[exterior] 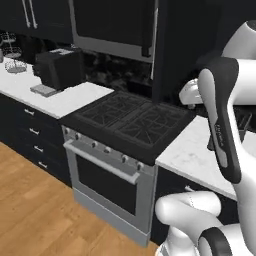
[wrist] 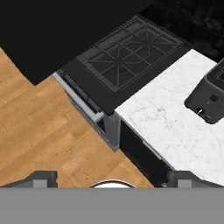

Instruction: Gather all objects into one cabinet and sort the glasses and bowls to opposite sides.

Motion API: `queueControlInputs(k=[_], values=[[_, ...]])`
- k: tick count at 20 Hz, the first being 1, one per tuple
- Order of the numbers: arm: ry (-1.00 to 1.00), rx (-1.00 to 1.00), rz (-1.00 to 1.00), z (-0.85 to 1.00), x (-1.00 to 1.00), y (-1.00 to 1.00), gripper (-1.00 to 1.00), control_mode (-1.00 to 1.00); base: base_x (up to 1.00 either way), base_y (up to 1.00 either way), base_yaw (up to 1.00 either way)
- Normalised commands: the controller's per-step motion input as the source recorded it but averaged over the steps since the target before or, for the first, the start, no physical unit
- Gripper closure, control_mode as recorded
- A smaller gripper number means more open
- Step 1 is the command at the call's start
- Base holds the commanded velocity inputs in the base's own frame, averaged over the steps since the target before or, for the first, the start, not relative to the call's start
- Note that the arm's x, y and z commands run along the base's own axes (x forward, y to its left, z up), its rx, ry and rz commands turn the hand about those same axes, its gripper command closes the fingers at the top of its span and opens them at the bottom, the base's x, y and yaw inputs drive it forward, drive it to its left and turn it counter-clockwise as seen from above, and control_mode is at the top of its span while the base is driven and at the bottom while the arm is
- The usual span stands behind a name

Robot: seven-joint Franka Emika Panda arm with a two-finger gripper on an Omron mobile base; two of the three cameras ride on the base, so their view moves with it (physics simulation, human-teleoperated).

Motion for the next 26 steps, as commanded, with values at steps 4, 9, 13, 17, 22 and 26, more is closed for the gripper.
queueControlInputs(k=[4, 9, 13, 17, 22, 26], values=[[0.0, 0.0, 0.0, 0.0, 0.0, 0.0, -1.0, 1.0, -0.05, 0.0, 1.0], [0.0, 0.0, 0.0, 0.0, 0.0, 0.0, -1.0, 1.0, -0.12, 0.05, 1.0], [0.0, 0.0, 0.0, 0.0, 0.0, 0.0, -1.0, 1.0, -0.26, 0.15, 0.99], [0.0, 0.0, 0.0, 0.0, 0.0, 0.0, -1.0, 1.0, -0.02, 0.9, 0.61], [0.0, 0.0, 0.0, 0.0, 0.0, 0.0, -1.0, 1.0, 0.77, 1.0, 0.2], [0.0, 0.0, 0.0, 0.0, 0.0, 0.0, -1.0, 1.0, 1.0, 1.0, 0.0]])
